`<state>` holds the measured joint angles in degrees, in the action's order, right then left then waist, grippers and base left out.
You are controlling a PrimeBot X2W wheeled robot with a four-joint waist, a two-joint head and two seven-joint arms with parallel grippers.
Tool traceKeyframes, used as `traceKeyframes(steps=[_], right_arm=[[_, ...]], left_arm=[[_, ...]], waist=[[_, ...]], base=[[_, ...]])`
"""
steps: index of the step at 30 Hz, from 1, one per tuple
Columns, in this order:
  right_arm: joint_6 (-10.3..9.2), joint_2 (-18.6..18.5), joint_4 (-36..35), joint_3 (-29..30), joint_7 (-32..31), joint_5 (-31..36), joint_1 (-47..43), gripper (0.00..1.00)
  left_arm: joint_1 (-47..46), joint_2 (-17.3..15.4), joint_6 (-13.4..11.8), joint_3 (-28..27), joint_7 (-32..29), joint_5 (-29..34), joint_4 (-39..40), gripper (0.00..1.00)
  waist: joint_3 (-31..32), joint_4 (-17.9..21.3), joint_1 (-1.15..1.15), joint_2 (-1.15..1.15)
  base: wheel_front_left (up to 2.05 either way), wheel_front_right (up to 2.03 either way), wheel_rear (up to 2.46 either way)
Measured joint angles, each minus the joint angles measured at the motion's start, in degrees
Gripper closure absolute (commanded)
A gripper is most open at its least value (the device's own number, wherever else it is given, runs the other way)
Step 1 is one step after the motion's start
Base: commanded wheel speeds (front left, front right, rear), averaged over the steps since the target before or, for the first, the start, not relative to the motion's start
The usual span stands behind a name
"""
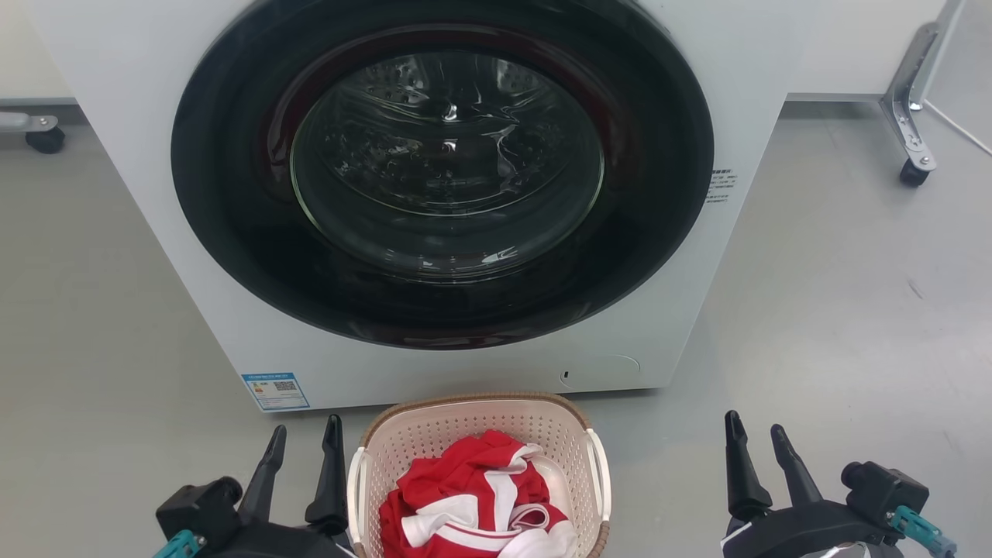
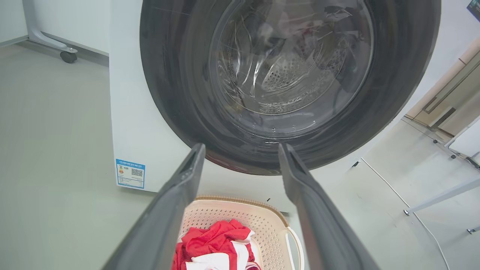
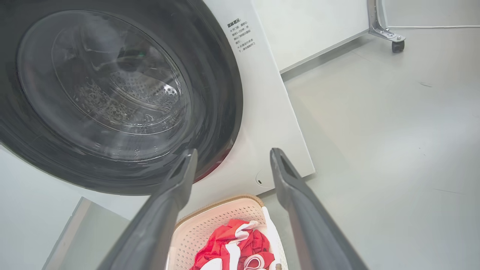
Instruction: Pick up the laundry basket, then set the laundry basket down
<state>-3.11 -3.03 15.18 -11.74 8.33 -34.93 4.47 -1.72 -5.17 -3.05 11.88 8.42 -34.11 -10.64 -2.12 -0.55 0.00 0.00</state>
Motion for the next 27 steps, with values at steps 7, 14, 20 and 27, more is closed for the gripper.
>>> traceKeyframes(steps=[7, 14, 20, 27], right_arm=[[-1.0, 0.0, -0.4, -1.2, 1.5, 6.0, 0.1, 0.0], [-2.03, 0.0, -1.0, -2.2, 2.9, 11.4, 0.1, 0.0], [-2.96, 0.0, -1.6, -3.2, 4.3, 16.6, 0.0, 0.0], [-4.02, 0.0, -2.1, -4.3, 5.8, 21.9, -0.4, 0.0]], left_arm=[[0.0, 0.0, -1.0, 1.0, 1.4, 5.7, 0.5, 0.0], [0.2, 0.0, -2.0, 1.9, 3.0, 11.1, 0.9, 0.0], [1.1, 0.0, -2.8, 2.6, 4.3, 15.8, 1.4, 0.0], [2.1, 0.0, -3.6, 3.7, 5.9, 21.4, 2.1, 0.0]], waist=[[-0.1, 0.0, 0.0, 0.0], [0.3, -0.1, 0.0, 0.0], [0.6, -0.1, 0.0, 0.0], [0.9, -0.1, 0.0, 0.0]], base=[[0.0, 0.0, 0.0], [0.0, 0.0, 0.0], [0.0, 0.0, 0.0], [0.0, 0.0, 0.0]])
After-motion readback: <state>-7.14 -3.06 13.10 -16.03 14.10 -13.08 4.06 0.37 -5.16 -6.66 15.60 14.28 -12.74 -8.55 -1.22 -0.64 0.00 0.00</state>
